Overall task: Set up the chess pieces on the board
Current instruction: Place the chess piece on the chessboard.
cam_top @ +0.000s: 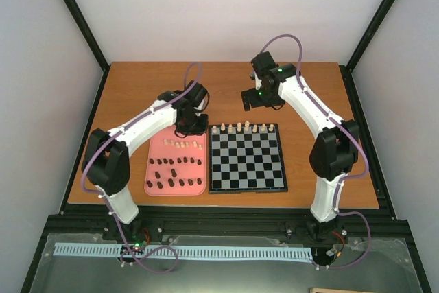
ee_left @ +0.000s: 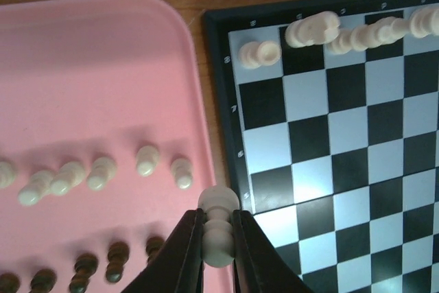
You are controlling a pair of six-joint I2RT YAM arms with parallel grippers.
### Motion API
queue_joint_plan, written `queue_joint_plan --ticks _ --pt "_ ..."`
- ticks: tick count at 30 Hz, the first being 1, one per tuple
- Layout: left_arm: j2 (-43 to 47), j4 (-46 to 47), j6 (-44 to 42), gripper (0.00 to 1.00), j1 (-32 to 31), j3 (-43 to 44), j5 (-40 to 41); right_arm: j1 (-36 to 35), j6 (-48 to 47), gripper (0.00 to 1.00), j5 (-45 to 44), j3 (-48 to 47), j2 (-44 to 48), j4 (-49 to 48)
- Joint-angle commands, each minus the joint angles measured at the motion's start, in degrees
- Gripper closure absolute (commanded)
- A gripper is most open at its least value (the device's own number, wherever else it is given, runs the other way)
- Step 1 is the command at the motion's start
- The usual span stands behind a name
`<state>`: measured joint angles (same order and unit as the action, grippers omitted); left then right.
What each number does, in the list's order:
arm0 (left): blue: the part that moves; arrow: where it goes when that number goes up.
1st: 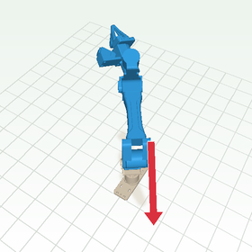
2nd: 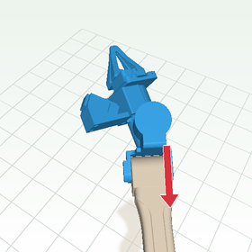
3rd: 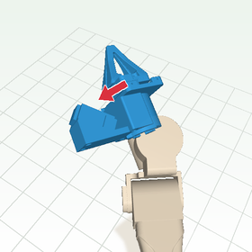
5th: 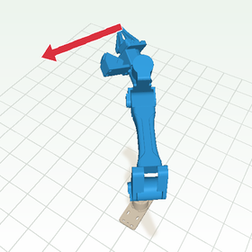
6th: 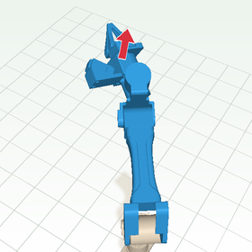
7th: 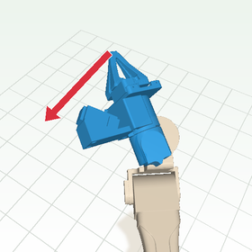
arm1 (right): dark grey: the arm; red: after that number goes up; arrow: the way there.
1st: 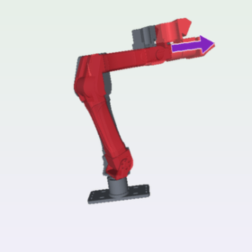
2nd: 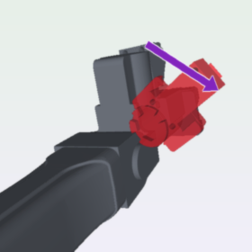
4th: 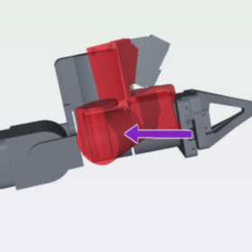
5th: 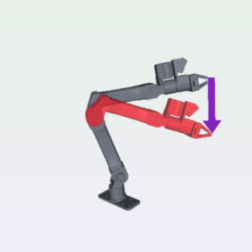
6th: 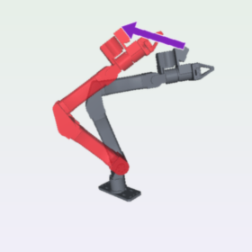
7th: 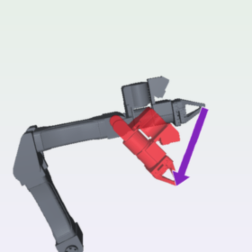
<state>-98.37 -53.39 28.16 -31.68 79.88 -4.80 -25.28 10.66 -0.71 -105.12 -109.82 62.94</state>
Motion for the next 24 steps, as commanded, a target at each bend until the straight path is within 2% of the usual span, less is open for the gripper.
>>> queue_joint_plan --ticks 1,9,24 --pt "-3.36 3.93 5.03 0.88 -2.36 3.09 1.88 1.42 -1.02 0.00 0.29 2.58 3.14 -1.38" --pt "-10.78 5.03 7.69 0.87 -3.94 8.18 0.64 3.96 -2.50 0.00 0.78 4.66 4.64 -1.65" --pt "-17.98 3.25 10.01 0.88 -5.06 12.46 -1.01 8.21 -3.85 0.00 3.67 6.84 5.90 -3.10"
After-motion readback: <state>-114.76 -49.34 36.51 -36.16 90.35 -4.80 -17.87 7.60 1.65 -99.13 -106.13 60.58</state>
